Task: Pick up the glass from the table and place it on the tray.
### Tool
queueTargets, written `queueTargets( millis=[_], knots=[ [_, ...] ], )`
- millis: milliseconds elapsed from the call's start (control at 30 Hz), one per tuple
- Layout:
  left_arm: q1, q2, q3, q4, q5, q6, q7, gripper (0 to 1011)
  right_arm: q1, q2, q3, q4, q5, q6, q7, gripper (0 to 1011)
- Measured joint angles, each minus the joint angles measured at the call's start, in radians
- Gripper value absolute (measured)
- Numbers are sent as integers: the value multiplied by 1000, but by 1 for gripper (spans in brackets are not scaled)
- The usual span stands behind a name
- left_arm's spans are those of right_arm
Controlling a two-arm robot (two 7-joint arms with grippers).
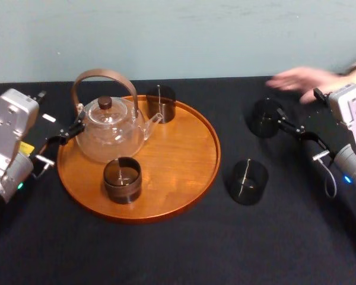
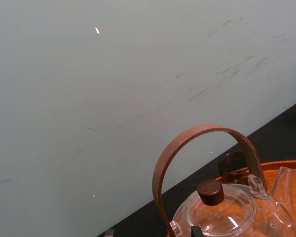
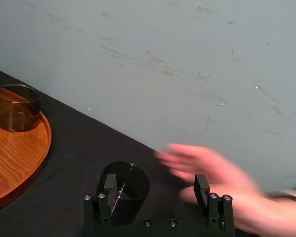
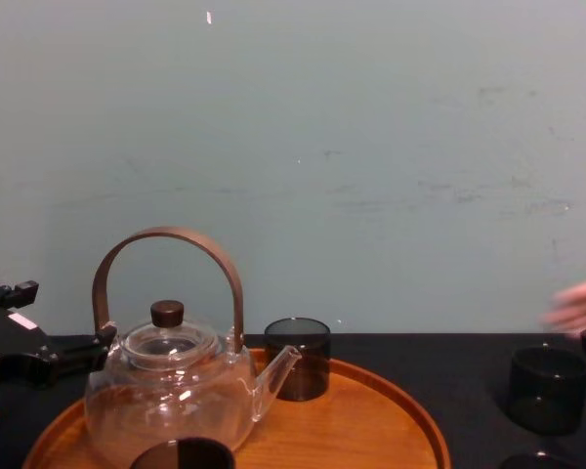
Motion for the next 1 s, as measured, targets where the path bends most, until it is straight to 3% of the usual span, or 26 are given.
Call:
queueTargets(
  millis=[1000],
  knots=[
    [0, 0, 0, 0, 0, 0, 0, 1009, 0, 0, 0, 0, 0, 0, 0, 1002]
  ],
)
